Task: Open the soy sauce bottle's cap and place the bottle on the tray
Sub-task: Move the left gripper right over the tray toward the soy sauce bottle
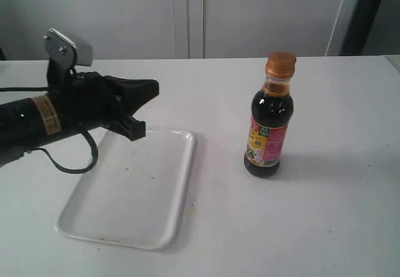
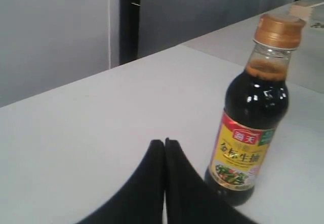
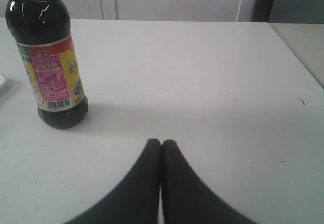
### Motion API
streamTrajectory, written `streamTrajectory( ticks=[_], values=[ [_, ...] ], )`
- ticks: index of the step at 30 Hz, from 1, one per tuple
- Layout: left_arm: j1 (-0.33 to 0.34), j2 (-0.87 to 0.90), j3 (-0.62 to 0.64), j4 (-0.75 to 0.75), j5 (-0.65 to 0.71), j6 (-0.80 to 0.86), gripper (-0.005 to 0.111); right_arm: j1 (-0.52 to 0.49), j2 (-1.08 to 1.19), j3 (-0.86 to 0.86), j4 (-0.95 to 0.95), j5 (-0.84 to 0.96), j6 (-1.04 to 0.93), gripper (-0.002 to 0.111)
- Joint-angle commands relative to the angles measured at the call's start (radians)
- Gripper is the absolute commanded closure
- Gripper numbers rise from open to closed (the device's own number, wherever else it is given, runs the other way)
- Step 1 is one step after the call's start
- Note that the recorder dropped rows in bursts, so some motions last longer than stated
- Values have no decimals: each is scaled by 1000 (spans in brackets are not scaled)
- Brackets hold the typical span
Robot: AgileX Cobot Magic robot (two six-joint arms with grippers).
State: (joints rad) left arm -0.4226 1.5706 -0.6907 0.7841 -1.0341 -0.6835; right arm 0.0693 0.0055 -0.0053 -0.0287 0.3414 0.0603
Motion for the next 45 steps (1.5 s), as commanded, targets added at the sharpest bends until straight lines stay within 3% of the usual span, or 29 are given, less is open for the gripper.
streamTrajectory(
  ticks=[1, 5, 7, 18, 23, 45],
  values=[
    [-71, 58, -47, 17, -50, 7, 107, 4, -6, 5, -2, -6, 4, 108],
    [-116, 101, -96, 32, -50, 7, 107, 4, -6, 5, -2, -6, 4, 108],
    [-136, 124, -121, 32, -50, 8, 101, 4, -6, 5, -2, -6, 4, 108],
    [-211, 245, -235, 3, -27, 8, 26, 4, -6, 5, -2, -6, 4, 108],
    [-225, 280, -263, 55, -52, 2, 3, 4, -6, 5, -2, -6, 4, 108],
    [-252, 470, -500, 121, -127, -26, 2, 4, -6, 5, -2, -6, 4, 108]
  ],
)
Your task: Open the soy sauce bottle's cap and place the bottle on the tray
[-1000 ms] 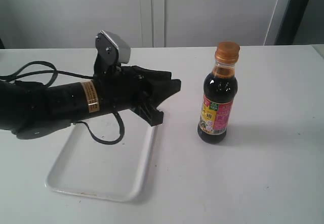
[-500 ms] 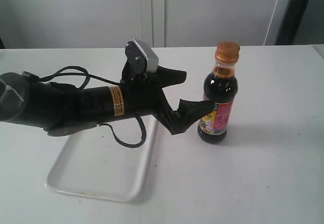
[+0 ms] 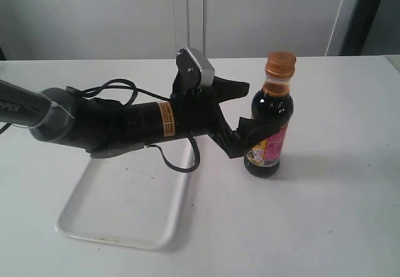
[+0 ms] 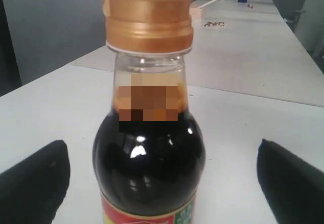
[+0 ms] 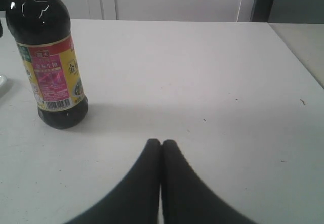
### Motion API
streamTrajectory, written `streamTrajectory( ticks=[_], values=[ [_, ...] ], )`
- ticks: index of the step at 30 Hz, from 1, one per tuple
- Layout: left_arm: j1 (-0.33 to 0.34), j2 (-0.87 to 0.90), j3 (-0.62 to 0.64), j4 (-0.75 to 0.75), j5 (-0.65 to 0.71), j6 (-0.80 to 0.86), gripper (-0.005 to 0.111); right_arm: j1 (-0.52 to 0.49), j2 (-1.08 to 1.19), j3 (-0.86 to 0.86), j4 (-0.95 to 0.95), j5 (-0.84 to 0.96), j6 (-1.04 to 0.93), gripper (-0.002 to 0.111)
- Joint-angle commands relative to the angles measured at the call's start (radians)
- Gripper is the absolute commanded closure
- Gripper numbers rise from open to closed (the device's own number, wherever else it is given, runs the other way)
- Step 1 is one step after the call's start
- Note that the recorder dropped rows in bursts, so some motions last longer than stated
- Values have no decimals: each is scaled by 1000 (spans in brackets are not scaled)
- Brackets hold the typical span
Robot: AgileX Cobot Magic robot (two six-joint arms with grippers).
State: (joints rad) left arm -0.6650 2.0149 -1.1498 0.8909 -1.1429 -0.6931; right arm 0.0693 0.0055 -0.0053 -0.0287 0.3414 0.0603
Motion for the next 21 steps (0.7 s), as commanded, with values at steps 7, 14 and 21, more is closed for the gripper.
streamTrajectory(
  ticks=[7, 14, 21],
  values=[
    [-22, 103, -122, 11, -11, -27, 2, 4, -6, 5, -2, -6, 4, 108],
    [-34, 178, -205, 5, -9, -47, 2, 4, -6, 5, -2, -6, 4, 108],
    [-55, 258, -292, -1, -5, -73, 2, 4, -6, 5, -2, -6, 4, 108]
  ],
)
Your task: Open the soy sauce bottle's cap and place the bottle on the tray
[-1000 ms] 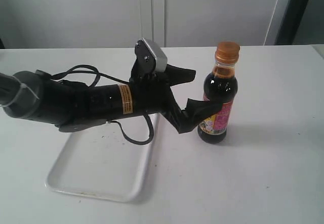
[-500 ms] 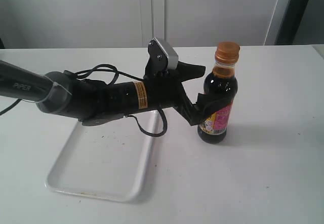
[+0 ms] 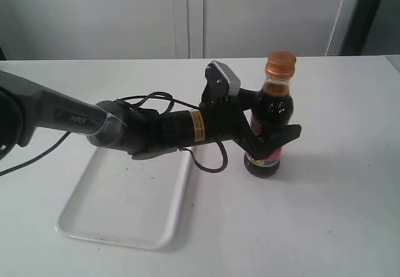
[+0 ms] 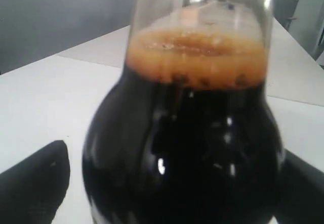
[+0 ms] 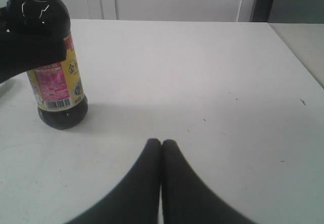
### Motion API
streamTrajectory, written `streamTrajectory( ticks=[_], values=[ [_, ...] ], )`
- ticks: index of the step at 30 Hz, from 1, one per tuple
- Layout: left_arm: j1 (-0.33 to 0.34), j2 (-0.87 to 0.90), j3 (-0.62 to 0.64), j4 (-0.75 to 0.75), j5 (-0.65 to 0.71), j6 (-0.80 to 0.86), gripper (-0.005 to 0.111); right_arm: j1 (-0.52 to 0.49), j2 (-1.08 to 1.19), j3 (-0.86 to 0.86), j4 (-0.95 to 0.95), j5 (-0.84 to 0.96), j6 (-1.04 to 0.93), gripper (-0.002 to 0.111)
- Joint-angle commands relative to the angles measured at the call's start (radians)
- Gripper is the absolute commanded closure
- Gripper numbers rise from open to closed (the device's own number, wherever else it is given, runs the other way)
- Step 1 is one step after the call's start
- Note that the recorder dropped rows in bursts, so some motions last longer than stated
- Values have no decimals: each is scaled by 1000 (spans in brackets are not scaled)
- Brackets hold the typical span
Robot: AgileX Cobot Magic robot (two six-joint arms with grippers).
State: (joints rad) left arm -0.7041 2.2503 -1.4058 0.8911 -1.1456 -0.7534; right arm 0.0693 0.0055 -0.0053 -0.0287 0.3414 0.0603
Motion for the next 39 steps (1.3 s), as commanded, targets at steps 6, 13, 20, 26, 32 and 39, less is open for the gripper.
streamTrajectory(
  ticks=[6, 13, 20, 26, 32, 39],
  values=[
    [-36, 31, -55, -1, 21, 10, 26, 4, -6, 5, -2, -6, 4, 108],
    [-42, 31, -55, 56, 10, 48, 107, 4, -6, 5, -2, -6, 4, 108],
    [-42, 31, -55, 62, 10, 60, 107, 4, -6, 5, -2, -6, 4, 108],
    [-42, 31, -55, 66, -29, 77, 107, 4, -6, 5, -2, -6, 4, 108],
    [-42, 31, -55, 66, -58, 77, 107, 4, -6, 5, -26, -35, -41, 108],
    [-42, 31, -55, 70, -57, 75, 107, 4, -6, 5, -28, -155, -39, 108]
  ],
)
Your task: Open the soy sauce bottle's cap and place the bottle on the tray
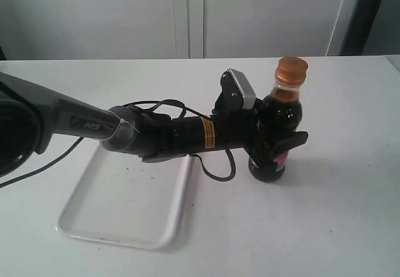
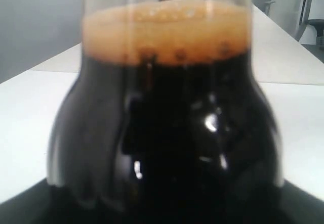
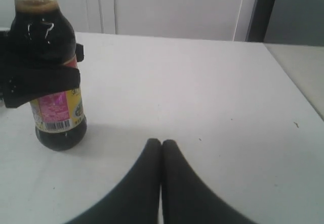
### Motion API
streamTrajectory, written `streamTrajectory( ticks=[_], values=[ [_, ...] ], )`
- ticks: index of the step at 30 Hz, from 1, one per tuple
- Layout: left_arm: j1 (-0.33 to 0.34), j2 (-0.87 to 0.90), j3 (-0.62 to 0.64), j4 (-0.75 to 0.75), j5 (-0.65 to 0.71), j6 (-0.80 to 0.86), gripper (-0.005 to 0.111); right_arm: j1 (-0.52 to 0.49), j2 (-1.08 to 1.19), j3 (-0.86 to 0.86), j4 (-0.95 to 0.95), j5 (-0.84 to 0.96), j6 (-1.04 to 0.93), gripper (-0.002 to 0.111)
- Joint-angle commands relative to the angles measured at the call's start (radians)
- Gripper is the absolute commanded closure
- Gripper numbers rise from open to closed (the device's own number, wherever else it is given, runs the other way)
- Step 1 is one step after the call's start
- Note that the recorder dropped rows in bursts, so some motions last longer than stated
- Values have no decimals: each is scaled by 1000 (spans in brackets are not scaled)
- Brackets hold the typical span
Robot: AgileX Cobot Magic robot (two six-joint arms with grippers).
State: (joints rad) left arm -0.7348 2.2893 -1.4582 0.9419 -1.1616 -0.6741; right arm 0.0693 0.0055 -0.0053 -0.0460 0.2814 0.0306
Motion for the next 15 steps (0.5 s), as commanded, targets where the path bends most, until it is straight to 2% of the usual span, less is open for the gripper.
streamTrajectory(
  ticks=[1, 7, 11, 15],
  values=[
    [-11, -8, -2, 20, -41, -5, 107, 4, -6, 5, -11, -122, -12, 108],
    [-11, -8, -2, 23, -41, -9, 107, 4, -6, 5, 2, -299, 3, 108],
    [-11, -8, -2, 23, -41, -11, 107, 4, -6, 5, 57, -369, 136, 108],
    [-11, -8, -2, 23, -41, -25, 107, 4, -6, 5, 54, -465, 159, 108]
  ],
)
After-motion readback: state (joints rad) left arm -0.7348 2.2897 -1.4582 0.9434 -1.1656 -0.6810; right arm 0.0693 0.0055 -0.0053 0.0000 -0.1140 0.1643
